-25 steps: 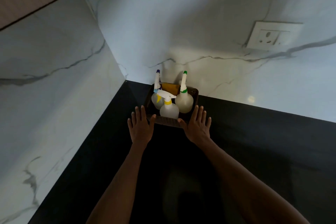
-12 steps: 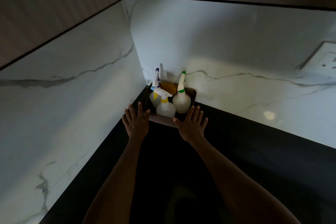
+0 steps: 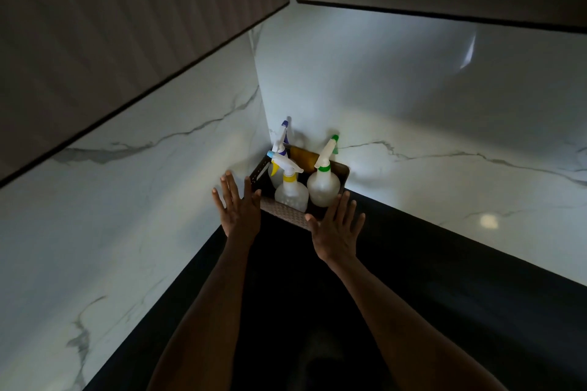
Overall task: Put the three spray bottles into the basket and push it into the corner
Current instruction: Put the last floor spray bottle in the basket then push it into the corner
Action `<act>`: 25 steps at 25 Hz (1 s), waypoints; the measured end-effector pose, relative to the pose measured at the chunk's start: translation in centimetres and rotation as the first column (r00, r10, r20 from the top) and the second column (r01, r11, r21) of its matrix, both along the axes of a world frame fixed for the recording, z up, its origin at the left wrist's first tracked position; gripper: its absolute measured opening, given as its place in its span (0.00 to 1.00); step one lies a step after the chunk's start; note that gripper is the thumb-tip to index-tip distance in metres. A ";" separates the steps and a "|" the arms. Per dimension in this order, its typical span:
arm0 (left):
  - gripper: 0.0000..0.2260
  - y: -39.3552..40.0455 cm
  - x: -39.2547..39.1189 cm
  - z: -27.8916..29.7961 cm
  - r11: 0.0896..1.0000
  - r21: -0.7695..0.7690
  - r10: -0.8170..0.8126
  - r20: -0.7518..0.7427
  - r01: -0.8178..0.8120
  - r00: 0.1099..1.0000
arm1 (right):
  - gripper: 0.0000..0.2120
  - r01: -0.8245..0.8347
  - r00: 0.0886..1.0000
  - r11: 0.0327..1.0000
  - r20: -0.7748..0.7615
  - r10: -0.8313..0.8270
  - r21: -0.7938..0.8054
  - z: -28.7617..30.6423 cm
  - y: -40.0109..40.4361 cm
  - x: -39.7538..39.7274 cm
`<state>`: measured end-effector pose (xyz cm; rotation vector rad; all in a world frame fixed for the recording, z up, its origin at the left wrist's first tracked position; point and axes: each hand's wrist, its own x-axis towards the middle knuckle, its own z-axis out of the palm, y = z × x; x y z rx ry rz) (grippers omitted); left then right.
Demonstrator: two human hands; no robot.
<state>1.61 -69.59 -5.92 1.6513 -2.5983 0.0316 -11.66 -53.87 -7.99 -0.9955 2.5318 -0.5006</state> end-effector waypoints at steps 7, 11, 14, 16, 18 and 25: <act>0.28 -0.7 0.1 -0.6 1.000 0.006 -0.006 -0.024 0.006 1.000 | 0.44 0.020 0.999 1.000 -0.027 -0.021 -0.017 -0.7 -2.4 1.0; 0.30 -0.7 -0.1 -0.6 0.999 0.041 0.004 -0.034 -0.002 0.999 | 0.44 0.037 0.999 0.999 0.000 -0.037 -0.025 -0.4 -3.1 1.4; 0.31 -0.4 -0.2 -0.6 0.999 0.052 0.001 -0.046 0.001 0.999 | 0.44 0.040 0.998 0.999 0.038 -0.039 -0.028 -0.1 -3.3 1.4; 0.31 -0.2 -0.2 -0.4 0.997 0.075 -0.015 -0.051 0.019 0.999 | 0.44 0.048 0.997 0.999 0.065 -0.046 -0.024 0.2 -3.3 1.4; 0.31 0.2 -0.2 -0.2 0.994 0.096 -0.054 -0.045 0.058 0.998 | 0.46 0.063 0.992 0.998 0.108 -0.059 -0.029 0.7 -3.4 1.2; 0.28 6.2 0.4 1.5 0.966 0.154 -0.183 -0.155 0.207 0.971 | 0.49 -0.035 0.969 0.999 0.245 0.030 0.015 4.4 -0.8 -1.3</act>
